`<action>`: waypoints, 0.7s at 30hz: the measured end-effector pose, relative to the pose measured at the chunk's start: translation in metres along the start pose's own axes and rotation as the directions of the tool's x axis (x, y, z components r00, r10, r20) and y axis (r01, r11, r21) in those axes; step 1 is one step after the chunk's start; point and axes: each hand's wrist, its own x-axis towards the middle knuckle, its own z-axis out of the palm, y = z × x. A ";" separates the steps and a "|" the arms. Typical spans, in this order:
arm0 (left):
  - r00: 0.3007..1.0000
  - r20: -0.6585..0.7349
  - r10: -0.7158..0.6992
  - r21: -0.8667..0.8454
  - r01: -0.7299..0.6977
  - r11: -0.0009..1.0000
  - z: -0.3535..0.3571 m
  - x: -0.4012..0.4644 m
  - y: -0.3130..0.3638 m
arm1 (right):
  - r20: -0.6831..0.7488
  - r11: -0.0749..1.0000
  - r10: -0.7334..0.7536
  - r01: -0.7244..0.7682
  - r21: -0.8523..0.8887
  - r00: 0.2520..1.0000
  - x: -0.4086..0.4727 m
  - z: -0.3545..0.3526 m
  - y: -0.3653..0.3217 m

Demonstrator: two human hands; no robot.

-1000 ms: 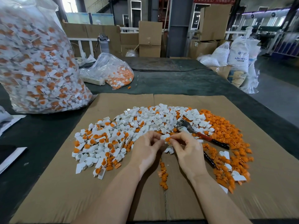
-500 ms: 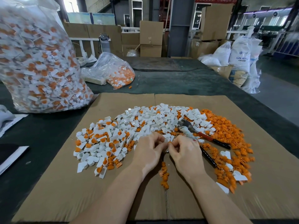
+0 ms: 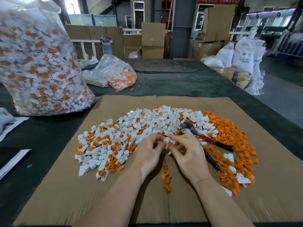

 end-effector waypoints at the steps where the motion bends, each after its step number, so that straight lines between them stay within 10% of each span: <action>1: 1.000 0.008 0.002 -0.009 -0.002 1.000 0.000 0.000 0.000 | -0.002 1.000 -0.011 0.011 0.004 1.000 0.000 0.000 0.000; 21: 0.999 0.004 -0.038 0.010 0.038 0.999 -0.001 0.000 0.002 | -0.008 1.000 -0.022 0.022 -0.013 1.000 0.001 0.001 0.001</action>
